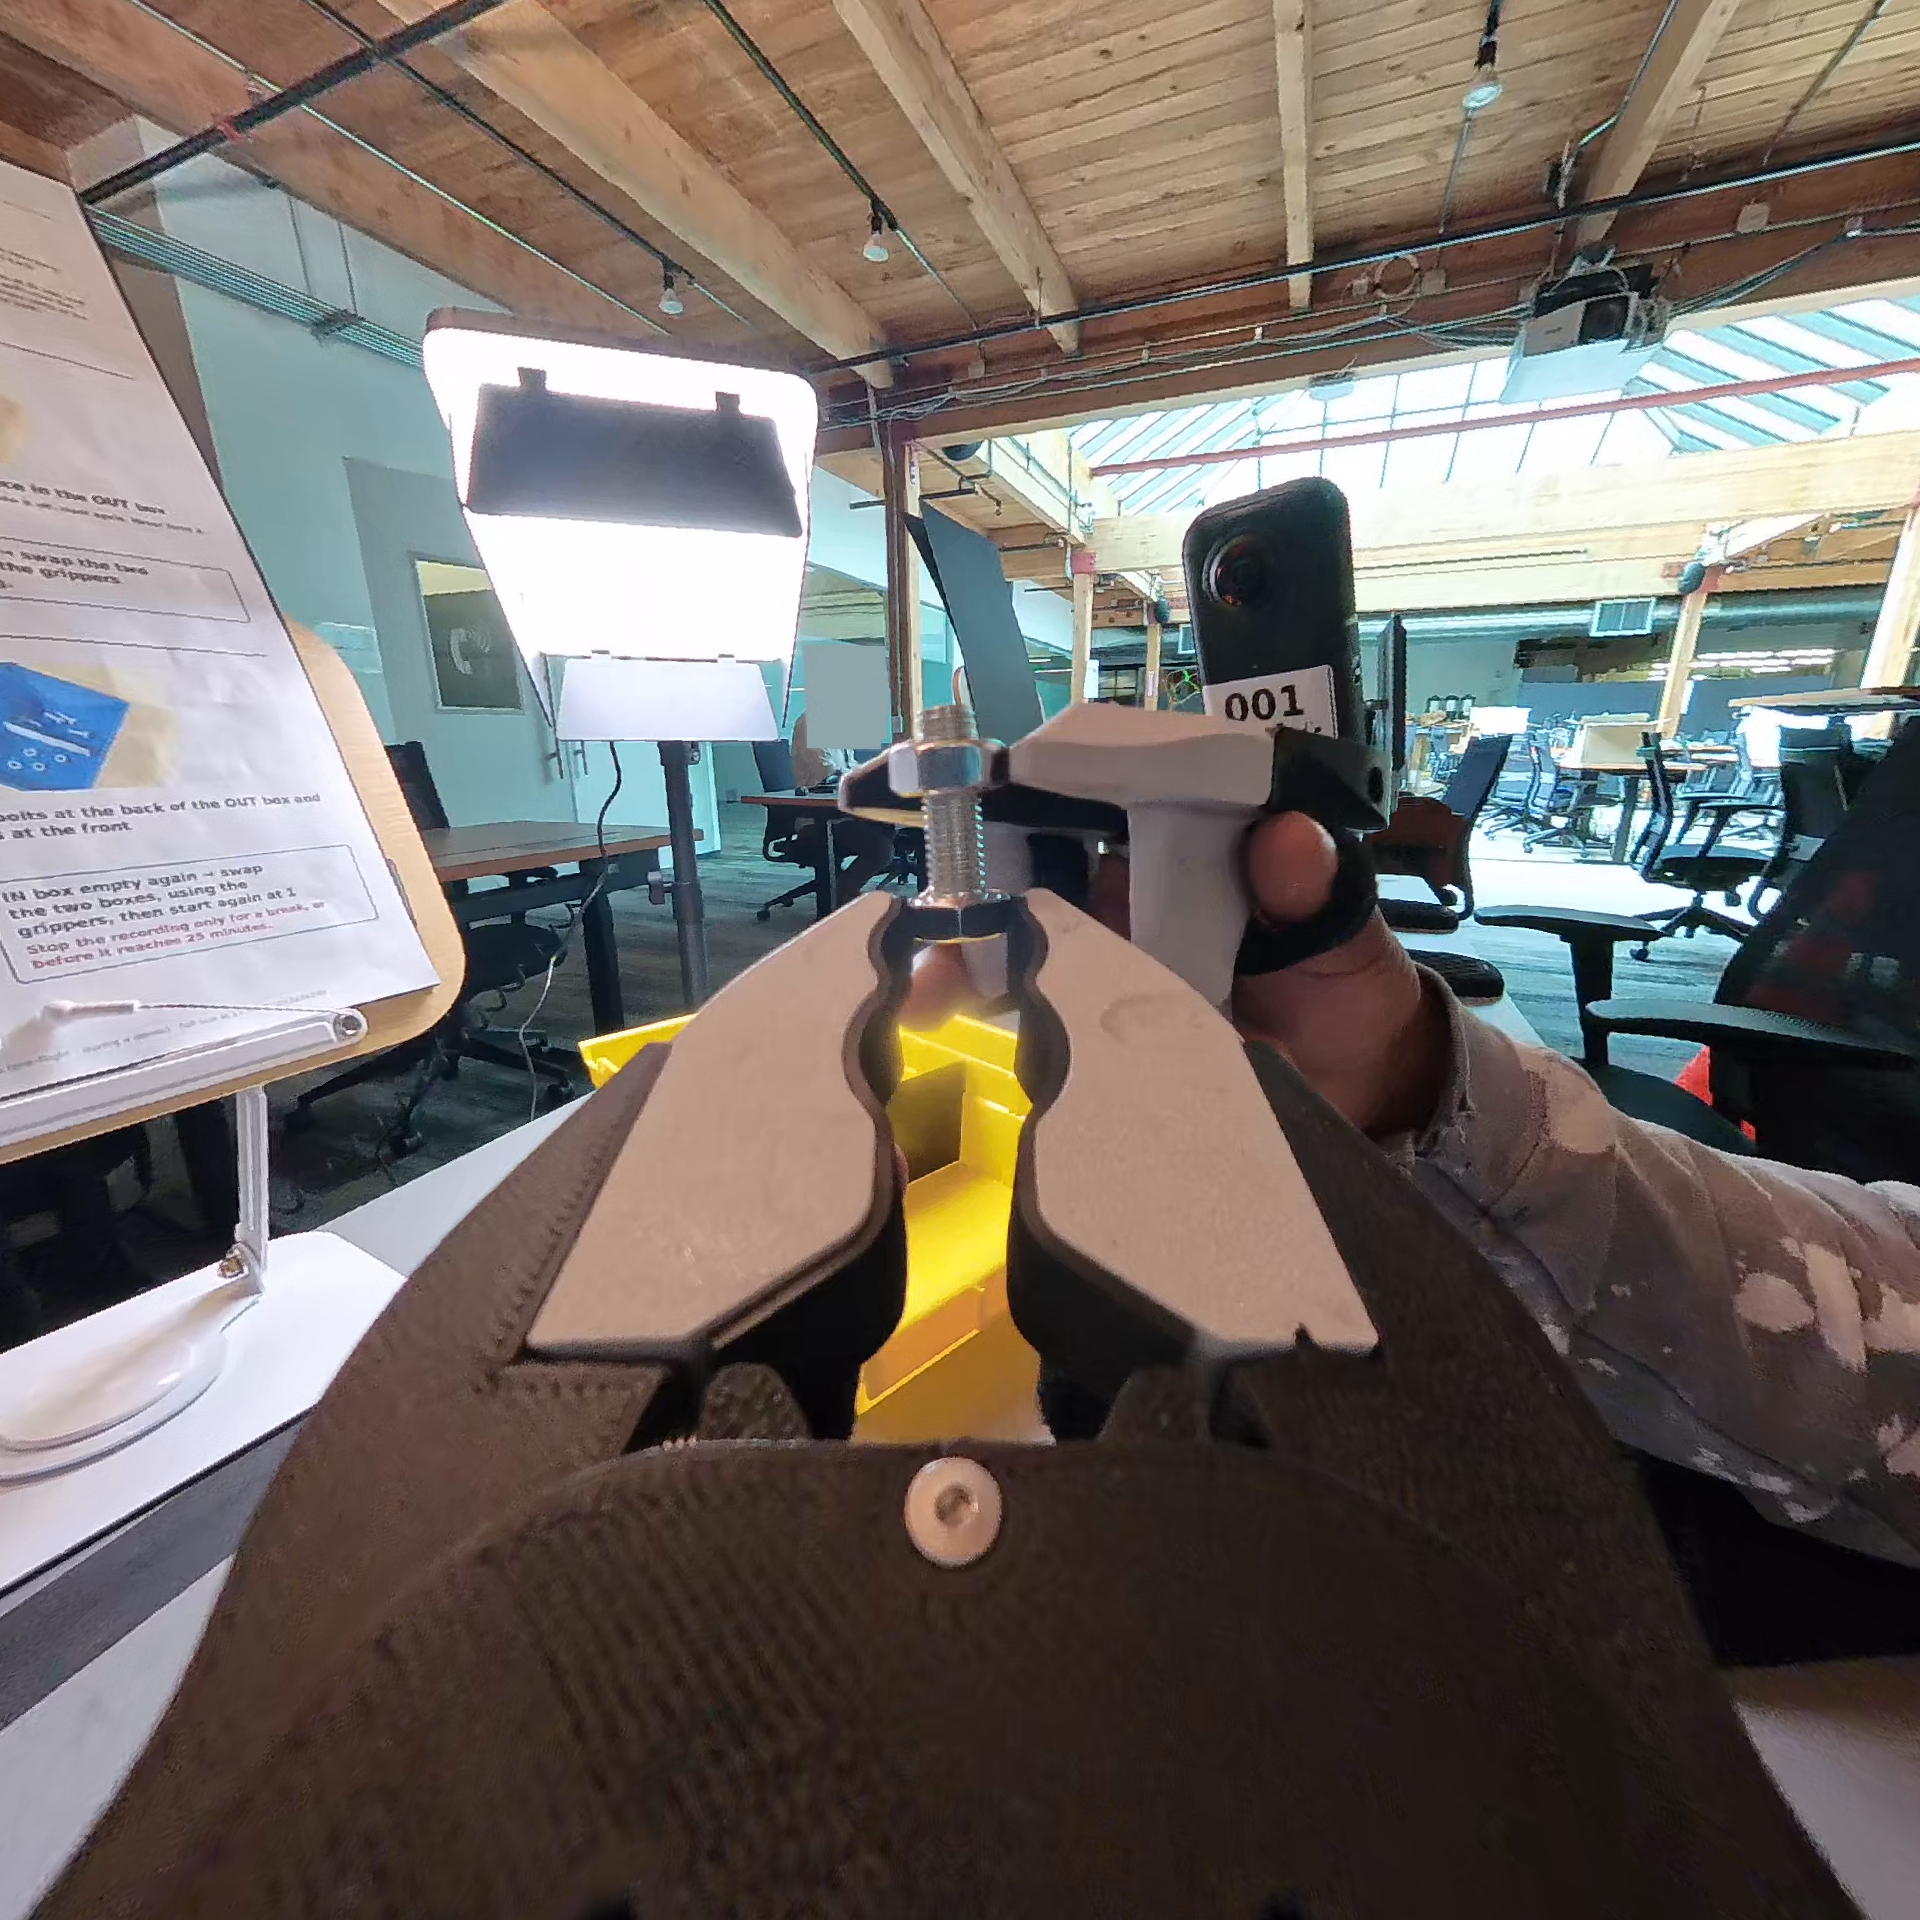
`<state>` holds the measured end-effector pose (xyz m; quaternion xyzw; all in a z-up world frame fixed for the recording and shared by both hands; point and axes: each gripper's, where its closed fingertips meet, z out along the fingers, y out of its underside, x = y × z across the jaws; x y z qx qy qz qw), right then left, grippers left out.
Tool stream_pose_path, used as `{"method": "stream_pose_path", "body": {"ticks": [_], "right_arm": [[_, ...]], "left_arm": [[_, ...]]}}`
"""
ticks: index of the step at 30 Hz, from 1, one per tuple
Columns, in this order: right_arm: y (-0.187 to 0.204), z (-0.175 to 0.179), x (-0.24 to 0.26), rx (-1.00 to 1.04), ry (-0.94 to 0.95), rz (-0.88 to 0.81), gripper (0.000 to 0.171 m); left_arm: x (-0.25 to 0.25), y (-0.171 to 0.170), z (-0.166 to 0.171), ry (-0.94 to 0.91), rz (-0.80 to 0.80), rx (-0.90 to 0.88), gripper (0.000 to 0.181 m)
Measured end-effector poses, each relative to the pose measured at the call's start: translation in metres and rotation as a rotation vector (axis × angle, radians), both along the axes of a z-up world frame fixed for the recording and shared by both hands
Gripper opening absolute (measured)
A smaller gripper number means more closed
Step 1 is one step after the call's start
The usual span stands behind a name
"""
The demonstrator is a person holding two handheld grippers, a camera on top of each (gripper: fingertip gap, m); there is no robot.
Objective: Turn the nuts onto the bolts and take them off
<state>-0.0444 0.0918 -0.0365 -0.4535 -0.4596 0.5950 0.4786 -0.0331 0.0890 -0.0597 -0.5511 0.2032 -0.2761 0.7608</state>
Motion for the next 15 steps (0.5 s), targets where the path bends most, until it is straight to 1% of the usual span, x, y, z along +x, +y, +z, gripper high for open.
{"method": "stream_pose_path", "body": {"ticks": [1,2,3,4,6,11,14,15], "right_arm": [[0.004,0.000,0.001,-0.009,0.005,-0.010,0.035],[0.014,-0.001,0.003,-0.036,0.000,-0.055,0.015],[0.025,-0.001,0.006,-0.040,0.002,-0.114,0.012],[0.030,-0.001,0.009,-0.032,0.007,-0.128,0.012],[0.026,0.002,0.011,-0.045,0.014,-0.088,0.021],[-0.003,0.005,0.003,0.003,0.024,0.008,0.034],[0.002,0.002,0.001,0.001,0.007,-0.019,0.035],[0.009,0.002,0.003,-0.021,0.007,-0.043,0.025]], "left_arm": [[-0.001,0.000,0.000,-0.006,0.003,-0.001,0.018],[-0.002,-0.003,0.003,-0.015,-0.020,0.015,0.018],[-0.003,-0.003,0.004,-0.016,-0.013,0.014,0.018],[-0.003,-0.003,0.005,-0.009,-0.008,0.021,0.018],[-0.003,-0.003,0.005,-0.006,-0.005,0.019,0.018],[0.000,0.000,-0.001,-0.007,-0.012,-0.002,0.018],[0.000,0.000,-0.001,-0.009,-0.010,-0.004,0.018],[-0.001,-0.001,0.001,-0.022,-0.023,0.004,0.018]]}}
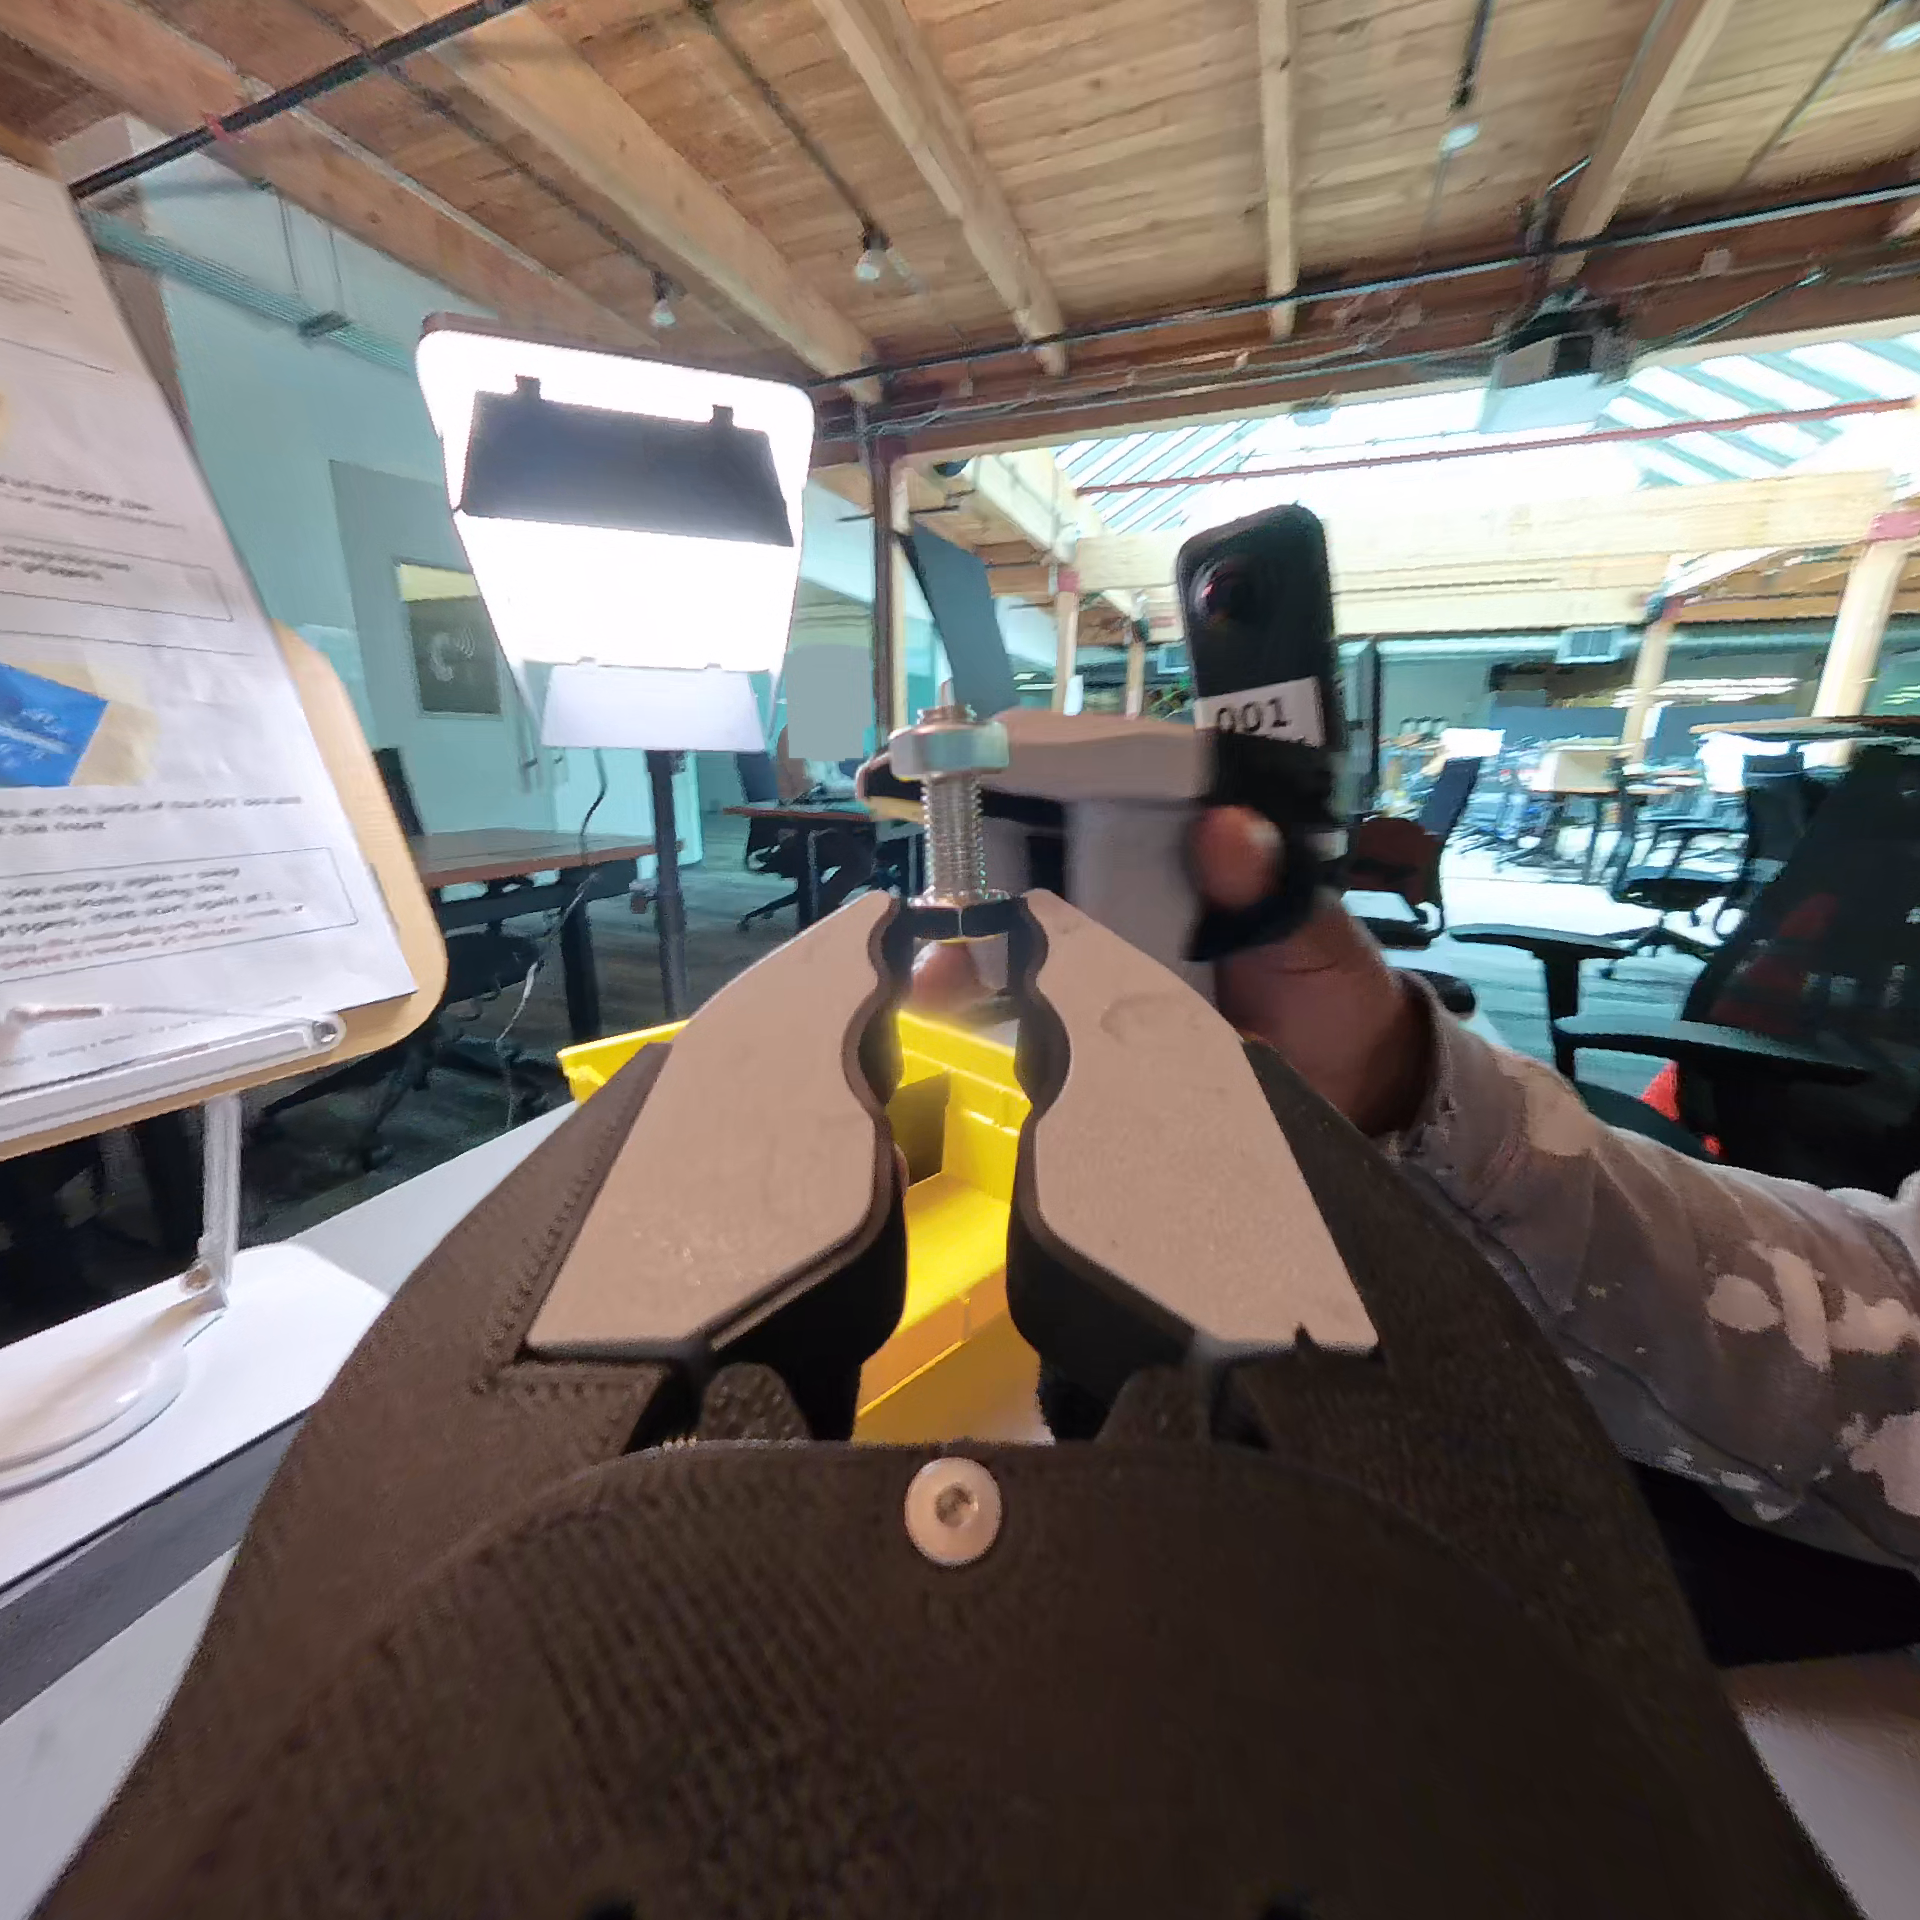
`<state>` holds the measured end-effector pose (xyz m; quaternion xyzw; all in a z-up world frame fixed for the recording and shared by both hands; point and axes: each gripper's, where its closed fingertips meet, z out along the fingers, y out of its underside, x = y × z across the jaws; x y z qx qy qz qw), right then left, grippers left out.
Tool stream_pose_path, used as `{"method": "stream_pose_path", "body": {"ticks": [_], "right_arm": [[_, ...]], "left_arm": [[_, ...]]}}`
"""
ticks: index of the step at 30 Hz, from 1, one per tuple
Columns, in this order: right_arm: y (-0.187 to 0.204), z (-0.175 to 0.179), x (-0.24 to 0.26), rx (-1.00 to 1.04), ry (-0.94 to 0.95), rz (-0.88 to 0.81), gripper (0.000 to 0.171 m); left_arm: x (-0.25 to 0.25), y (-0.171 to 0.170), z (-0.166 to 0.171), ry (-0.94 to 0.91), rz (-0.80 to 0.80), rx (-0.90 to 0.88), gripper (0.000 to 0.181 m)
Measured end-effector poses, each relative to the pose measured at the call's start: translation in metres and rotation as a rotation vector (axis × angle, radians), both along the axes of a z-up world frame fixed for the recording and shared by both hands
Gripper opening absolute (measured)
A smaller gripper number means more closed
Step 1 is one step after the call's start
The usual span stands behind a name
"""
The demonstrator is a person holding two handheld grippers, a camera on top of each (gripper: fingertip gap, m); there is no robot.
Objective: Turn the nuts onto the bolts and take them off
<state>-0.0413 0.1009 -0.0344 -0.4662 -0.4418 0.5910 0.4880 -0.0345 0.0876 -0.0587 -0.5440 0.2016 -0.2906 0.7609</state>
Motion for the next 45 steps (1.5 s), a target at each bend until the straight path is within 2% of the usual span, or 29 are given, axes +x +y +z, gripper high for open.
{"method": "stream_pose_path", "body": {"ticks": [1,2,8,12,13,15,23,26,27,28,31,36,38,40,42,45], "right_arm": [[0.013,0.000,0.003,-0.019,0.009,-0.064,0.014],[0.020,0.001,0.007,-0.023,0.025,-0.088,0.014],[-0.005,0.005,0.003,0.015,0.031,0.028,0.031],[-0.005,0.001,-0.001,0.015,0.016,0.021,0.033],[0.005,0.001,0.002,-0.011,0.012,-0.021,0.016],[0.021,0.001,0.008,-0.015,0.026,-0.089,0.012],[-0.010,0.006,0.002,0.021,0.037,0.050,0.034],[-0.005,0.004,0.001,0.026,0.029,0.015,0.034],[0.004,0.004,0.003,0.004,0.029,-0.025,0.017],[0.013,0.005,0.006,-0.003,0.037,-0.069,0.015],[0.014,0.008,0.011,-0.016,0.049,-0.044,0.022],[-0.011,0.008,0.003,0.027,0.038,0.037,0.034],[-0.008,0.007,0.002,0.031,0.034,0.020,0.035],[0.008,0.005,0.005,-0.009,0.026,-0.044,0.019],[0.019,0.005,0.010,-0.016,0.038,-0.077,0.019],[0.007,0.011,0.010,-0.019,0.062,-0.007,0.028]], "left_arm": [[-0.001,-0.001,0.001,-0.003,-0.002,0.002,0.018],[-0.001,-0.001,0.002,0.007,0.007,0.006,0.018],[0.000,0.002,-0.002,0.009,0.012,-0.007,0.018],[0.001,0.001,-0.002,0.008,0.013,-0.005,0.018],[0.001,-0.002,0.001,-0.002,-0.008,0.010,0.018],[0.001,-0.002,0.003,0.007,0.000,0.014,0.018],[0.003,0.000,-0.002,0.013,0.001,0.000,0.018],[0.003,0.000,-0.002,0.013,0.003,-0.001,0.018],[0.003,-0.002,0.000,0.004,-0.018,0.014,0.018],[0.002,-0.002,0.000,0.007,-0.012,0.011,0.018],[0.003,-0.003,0.002,0.016,-0.007,0.017,0.018],[0.005,-0.001,-0.002,0.015,-0.010,0.011,0.018],[0.005,-0.002,-0.001,0.012,-0.010,0.012,0.018],[0.004,-0.005,0.002,-0.005,-0.034,0.025,0.018],[0.004,-0.006,0.004,0.006,-0.024,0.033,0.018],[0.004,-0.004,0.002,0.007,-0.021,0.027,0.018]]}}
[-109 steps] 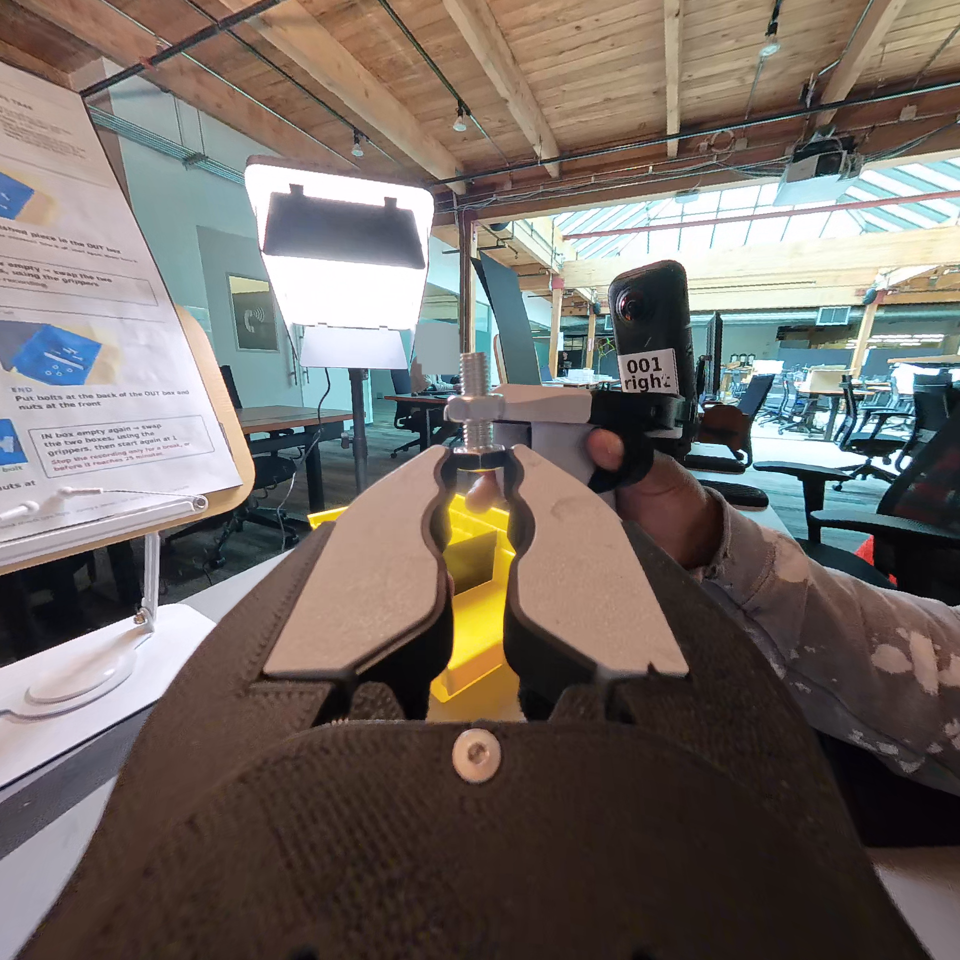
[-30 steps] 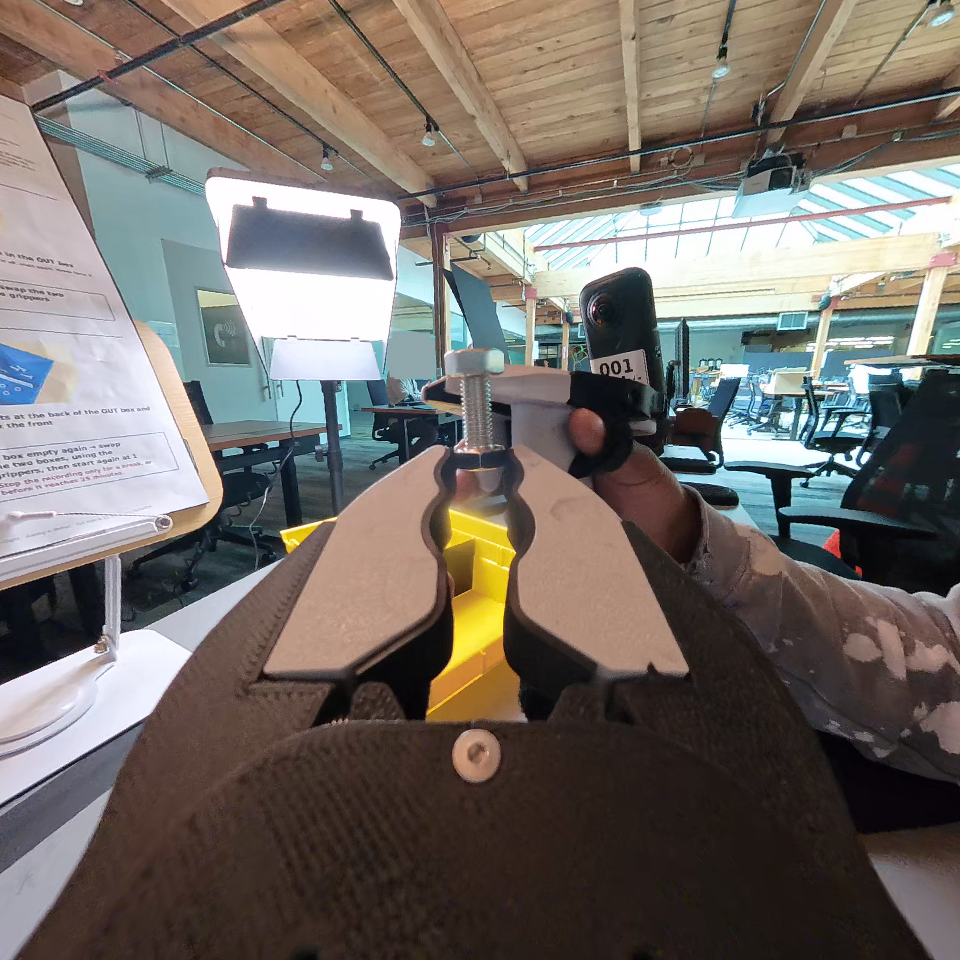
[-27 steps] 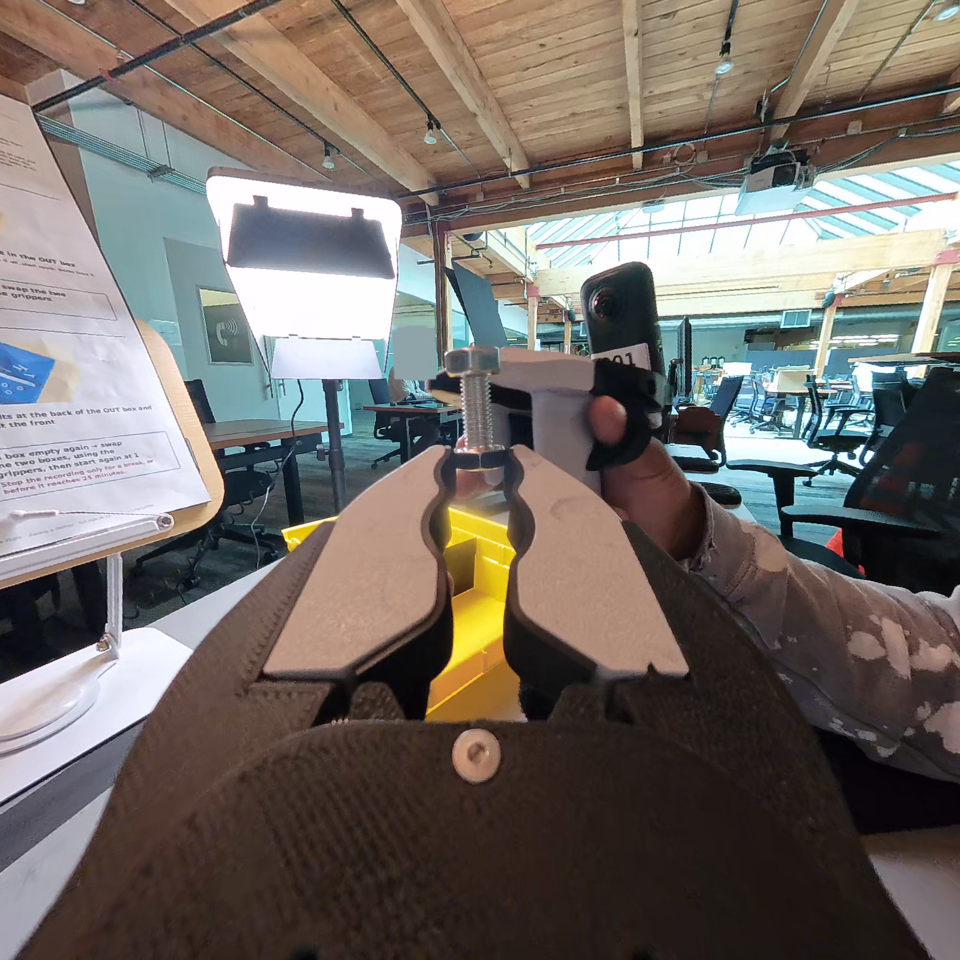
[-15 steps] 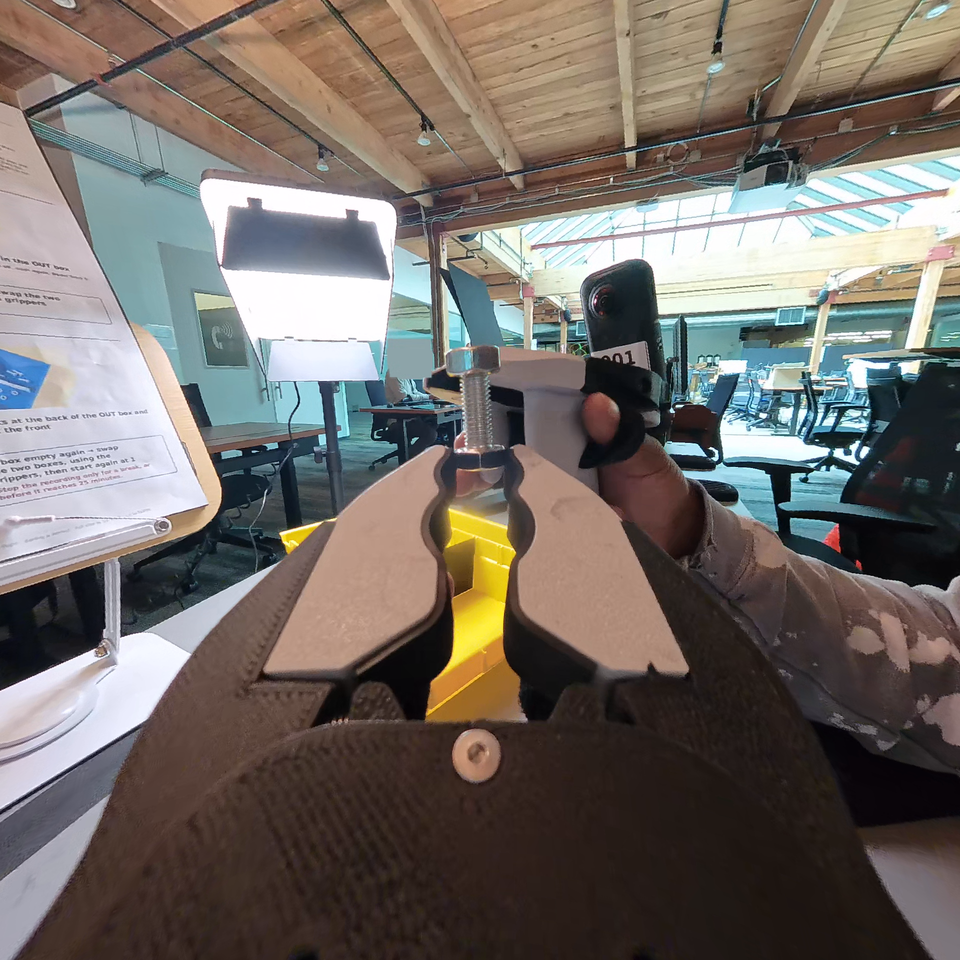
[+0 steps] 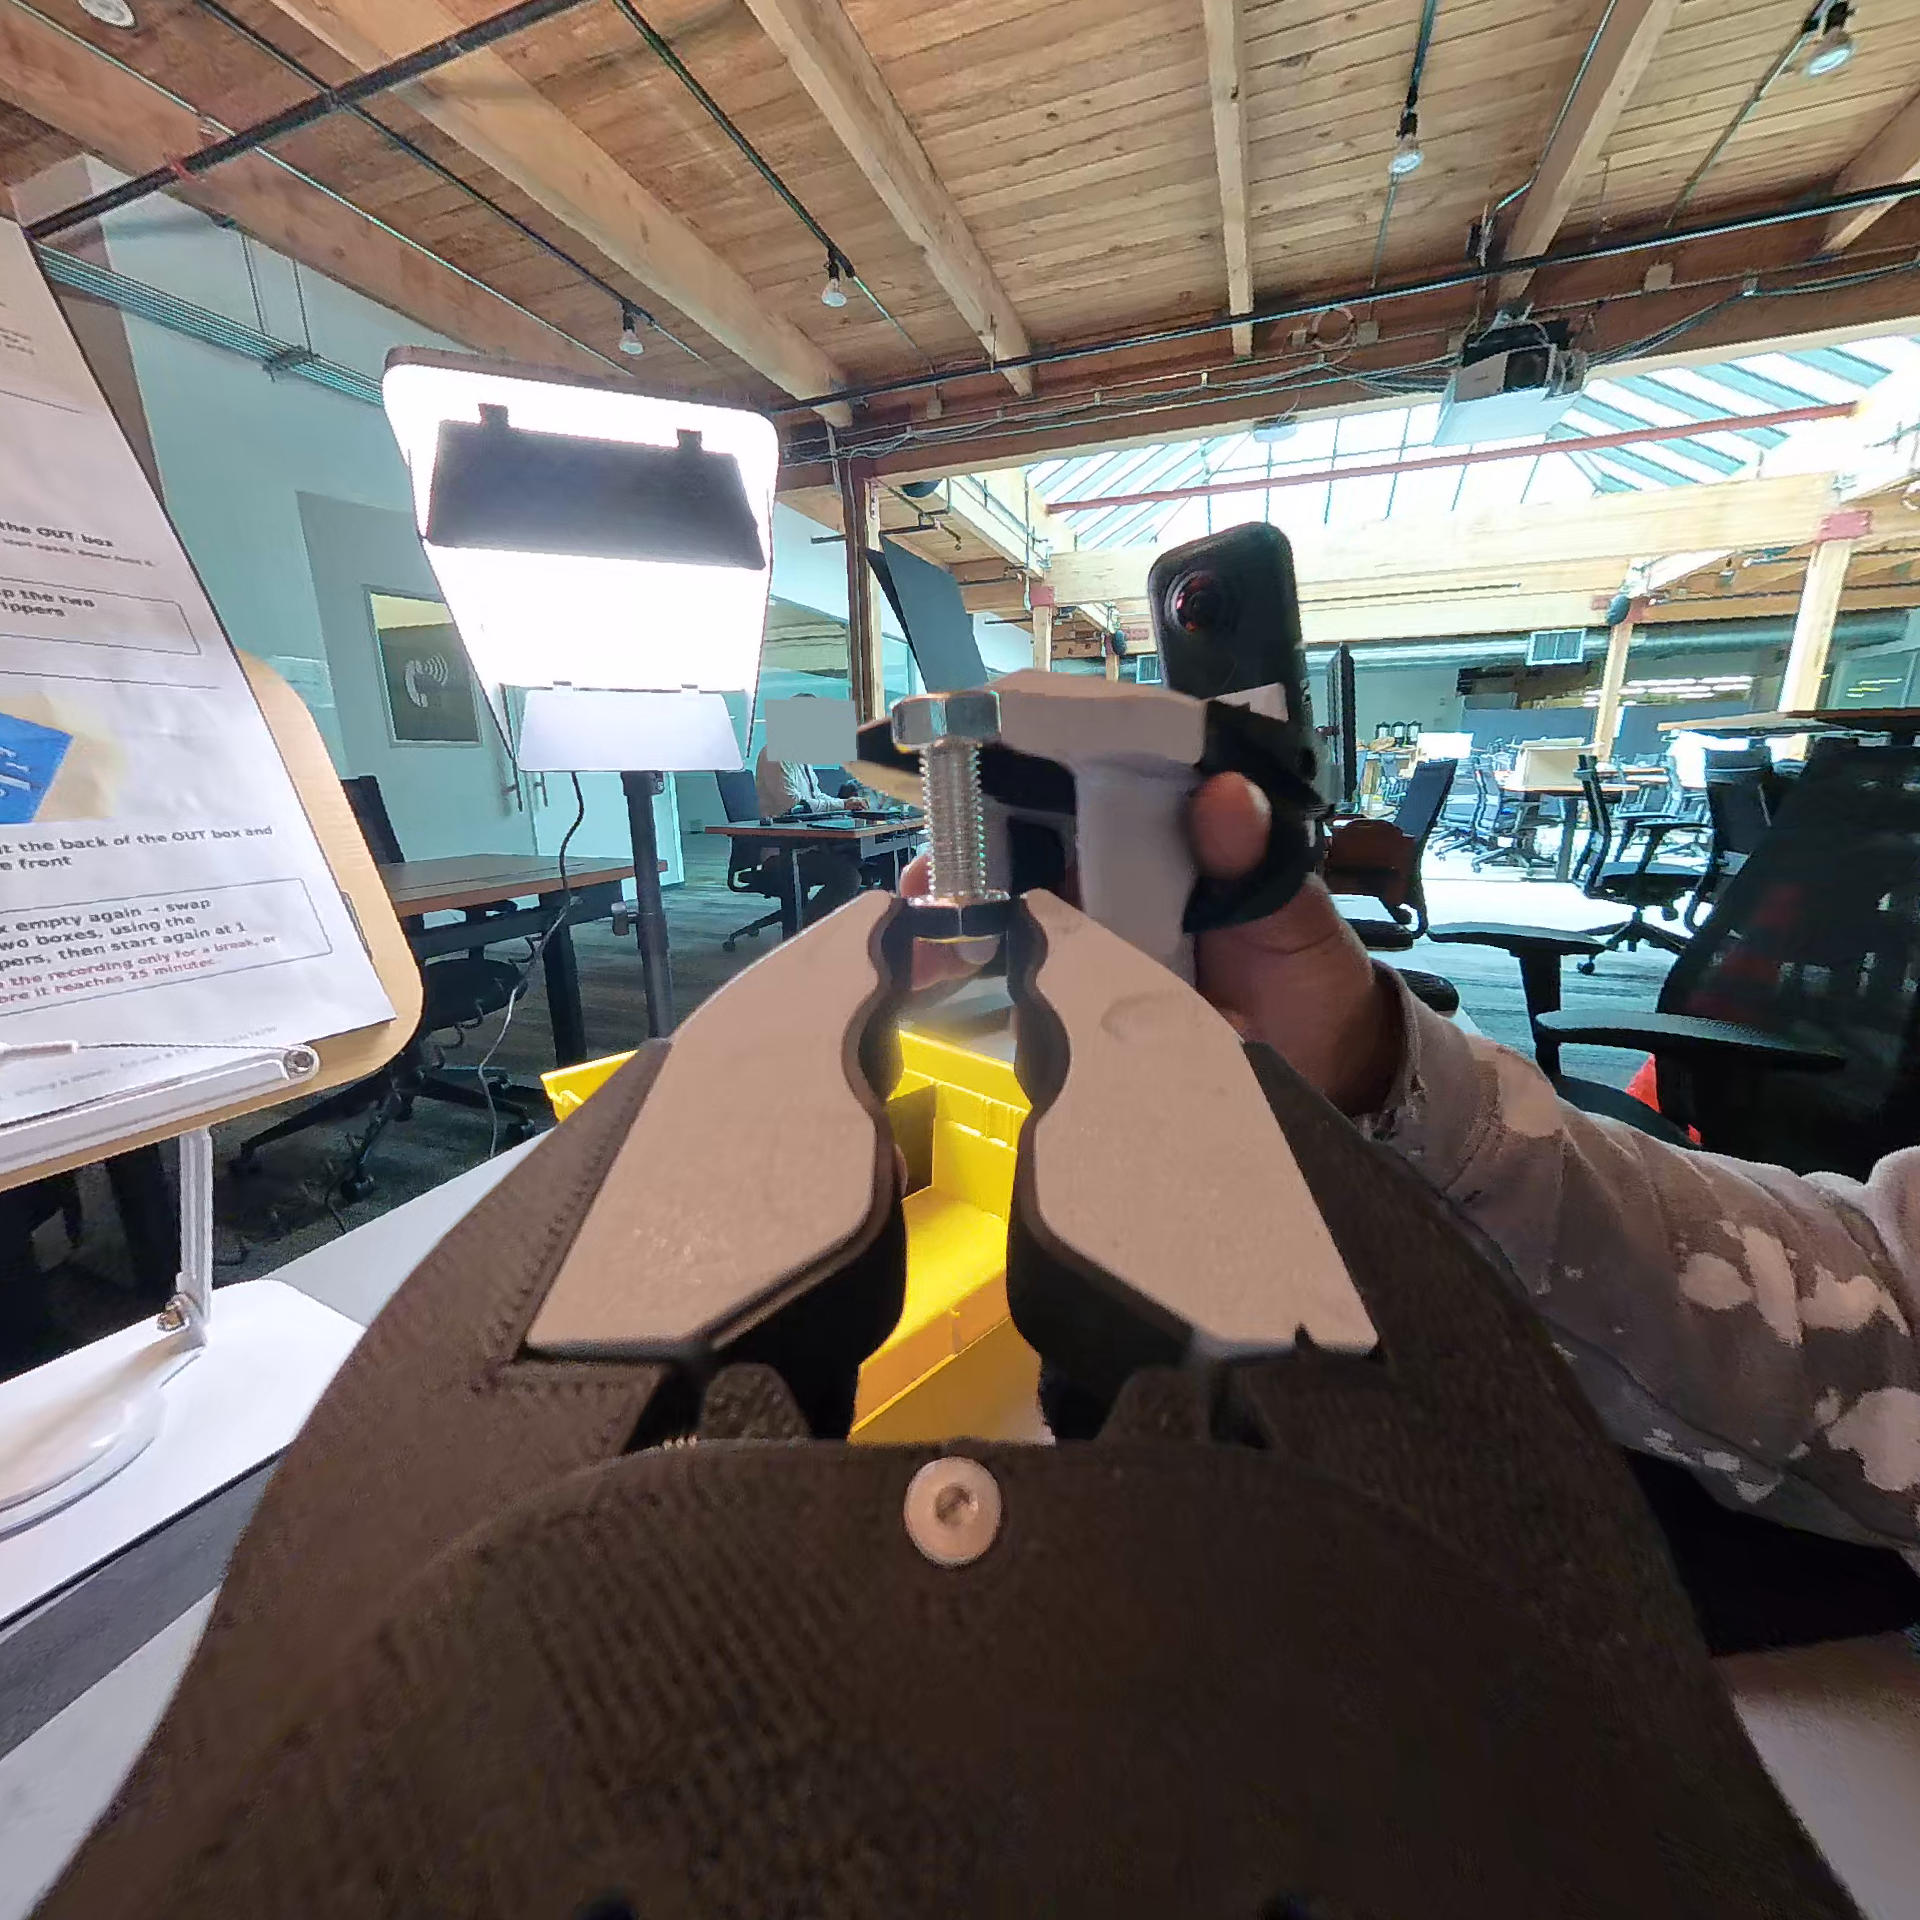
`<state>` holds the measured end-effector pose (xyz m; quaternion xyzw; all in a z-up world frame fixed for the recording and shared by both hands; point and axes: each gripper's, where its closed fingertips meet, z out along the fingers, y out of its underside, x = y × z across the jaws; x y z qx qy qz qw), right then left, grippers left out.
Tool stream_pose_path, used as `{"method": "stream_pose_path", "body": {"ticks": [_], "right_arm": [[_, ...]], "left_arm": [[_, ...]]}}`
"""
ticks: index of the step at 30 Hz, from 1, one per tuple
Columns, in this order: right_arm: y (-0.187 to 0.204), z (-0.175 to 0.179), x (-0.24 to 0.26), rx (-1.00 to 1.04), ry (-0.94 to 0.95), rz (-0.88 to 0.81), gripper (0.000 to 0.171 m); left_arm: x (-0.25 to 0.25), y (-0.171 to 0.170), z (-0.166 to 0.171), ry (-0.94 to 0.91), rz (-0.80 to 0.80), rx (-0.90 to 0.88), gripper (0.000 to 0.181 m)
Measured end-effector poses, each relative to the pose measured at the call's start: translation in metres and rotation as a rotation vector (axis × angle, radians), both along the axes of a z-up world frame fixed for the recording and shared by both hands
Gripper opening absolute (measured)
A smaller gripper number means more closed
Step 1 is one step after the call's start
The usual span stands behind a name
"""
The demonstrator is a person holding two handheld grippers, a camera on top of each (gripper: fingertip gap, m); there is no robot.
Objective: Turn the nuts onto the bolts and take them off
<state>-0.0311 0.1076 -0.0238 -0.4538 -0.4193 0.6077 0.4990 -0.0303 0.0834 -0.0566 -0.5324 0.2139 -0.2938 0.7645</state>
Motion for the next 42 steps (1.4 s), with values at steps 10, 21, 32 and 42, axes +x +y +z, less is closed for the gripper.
{"method": "stream_pose_path", "body": {"ticks": [10,21,32,42], "right_arm": [[0.011,-0.003,0.000,0.031,-0.006,-0.095,0.016],[-0.012,-0.004,-0.008,0.037,-0.037,0.025,0.037],[-0.019,-0.003,-0.005,-0.020,-0.014,0.113,0.027],[-0.024,-0.017,-0.008,0.138,-0.122,0.095,0.018]], "left_arm": [[-0.001,-0.002,0.002,0.004,0.003,0.014,0.018],[0.001,0.001,-0.003,-0.004,0.002,-0.011,0.018],[0.000,-0.003,0.000,-0.028,-0.024,0.016,0.018],[0.014,0.003,-0.017,0.025,-0.107,-0.076,0.018]]}}
